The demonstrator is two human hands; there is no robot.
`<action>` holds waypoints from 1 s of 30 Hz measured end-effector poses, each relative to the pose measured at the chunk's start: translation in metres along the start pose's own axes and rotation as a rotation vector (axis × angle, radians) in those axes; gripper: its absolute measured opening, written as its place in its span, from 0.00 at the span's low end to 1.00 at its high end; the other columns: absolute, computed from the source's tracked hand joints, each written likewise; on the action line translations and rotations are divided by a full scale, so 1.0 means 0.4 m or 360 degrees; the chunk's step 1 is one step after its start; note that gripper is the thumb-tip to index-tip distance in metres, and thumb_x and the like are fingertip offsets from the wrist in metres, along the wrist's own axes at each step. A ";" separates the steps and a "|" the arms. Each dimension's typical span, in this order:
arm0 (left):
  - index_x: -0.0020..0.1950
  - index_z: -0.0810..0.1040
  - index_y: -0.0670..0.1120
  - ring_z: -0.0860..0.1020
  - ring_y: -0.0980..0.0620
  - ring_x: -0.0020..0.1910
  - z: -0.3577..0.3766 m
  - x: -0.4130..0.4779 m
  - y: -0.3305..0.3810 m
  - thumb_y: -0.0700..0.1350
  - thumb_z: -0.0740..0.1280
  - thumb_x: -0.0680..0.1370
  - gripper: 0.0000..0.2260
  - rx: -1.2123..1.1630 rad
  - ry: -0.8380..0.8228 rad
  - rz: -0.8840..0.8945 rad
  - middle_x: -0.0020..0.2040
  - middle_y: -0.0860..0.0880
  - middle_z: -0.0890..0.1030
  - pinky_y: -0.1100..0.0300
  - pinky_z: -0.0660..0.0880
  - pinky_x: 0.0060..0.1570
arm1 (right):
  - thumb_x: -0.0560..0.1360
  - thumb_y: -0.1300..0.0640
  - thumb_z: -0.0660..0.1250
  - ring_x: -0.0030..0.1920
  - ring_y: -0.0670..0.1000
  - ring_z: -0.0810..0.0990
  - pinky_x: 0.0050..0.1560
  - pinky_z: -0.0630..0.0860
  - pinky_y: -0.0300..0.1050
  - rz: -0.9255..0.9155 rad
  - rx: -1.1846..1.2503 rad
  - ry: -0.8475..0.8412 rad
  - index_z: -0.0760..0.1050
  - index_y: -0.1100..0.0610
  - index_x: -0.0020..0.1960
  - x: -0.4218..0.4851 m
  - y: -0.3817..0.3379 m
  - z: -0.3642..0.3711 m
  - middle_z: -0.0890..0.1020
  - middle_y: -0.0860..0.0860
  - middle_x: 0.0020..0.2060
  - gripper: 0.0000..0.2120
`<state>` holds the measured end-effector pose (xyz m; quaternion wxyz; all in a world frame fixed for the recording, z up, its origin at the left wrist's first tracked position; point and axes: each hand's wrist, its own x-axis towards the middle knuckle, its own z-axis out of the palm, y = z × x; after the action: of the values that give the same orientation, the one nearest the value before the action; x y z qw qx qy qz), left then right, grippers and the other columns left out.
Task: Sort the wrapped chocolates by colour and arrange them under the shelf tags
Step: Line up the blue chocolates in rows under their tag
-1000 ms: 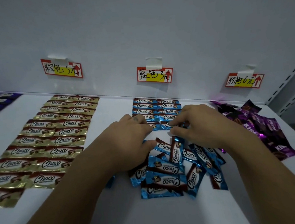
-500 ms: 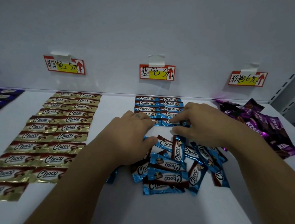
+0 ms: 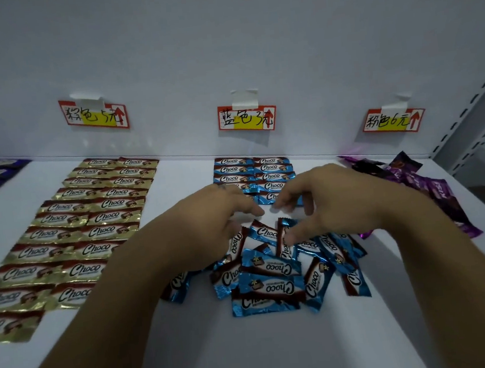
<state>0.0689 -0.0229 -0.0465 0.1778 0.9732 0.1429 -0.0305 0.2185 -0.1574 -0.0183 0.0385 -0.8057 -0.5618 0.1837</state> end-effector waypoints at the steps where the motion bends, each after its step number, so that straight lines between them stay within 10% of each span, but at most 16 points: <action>1: 0.69 0.69 0.61 0.62 0.56 0.67 0.001 0.002 0.002 0.42 0.61 0.81 0.20 0.0005 -0.0059 0.0011 0.70 0.59 0.67 0.61 0.61 0.62 | 0.67 0.39 0.73 0.41 0.38 0.73 0.36 0.63 0.32 -0.0015 -0.0001 -0.0020 0.76 0.42 0.58 0.006 0.000 0.007 0.76 0.38 0.43 0.21; 11: 0.58 0.74 0.56 0.69 0.56 0.55 0.039 0.026 0.028 0.53 0.66 0.78 0.09 0.0006 0.0082 0.0049 0.55 0.56 0.72 0.60 0.69 0.54 | 0.69 0.48 0.75 0.36 0.41 0.76 0.37 0.71 0.37 -0.0069 0.0198 -0.0098 0.77 0.46 0.45 0.011 0.013 0.020 0.78 0.43 0.37 0.09; 19: 0.46 0.71 0.54 0.75 0.57 0.43 0.013 0.012 0.003 0.44 0.66 0.79 0.06 -0.0585 0.0331 -0.0084 0.43 0.55 0.77 0.64 0.71 0.40 | 0.72 0.66 0.71 0.37 0.54 0.82 0.42 0.80 0.44 -0.0030 0.0953 -0.0011 0.76 0.59 0.45 -0.030 0.071 -0.020 0.82 0.55 0.38 0.05; 30: 0.47 0.75 0.55 0.72 0.56 0.35 0.004 0.017 -0.023 0.48 0.66 0.79 0.02 -0.0388 0.0444 -0.0359 0.36 0.56 0.73 0.63 0.67 0.34 | 0.74 0.57 0.71 0.34 0.41 0.79 0.37 0.74 0.35 0.0221 0.0637 0.0215 0.80 0.52 0.42 0.014 0.072 0.009 0.84 0.47 0.36 0.02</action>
<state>0.0727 -0.0135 -0.0519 0.2682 0.9171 0.2767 0.1022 0.2446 -0.1634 -0.0309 0.2225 -0.8293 -0.4533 0.2393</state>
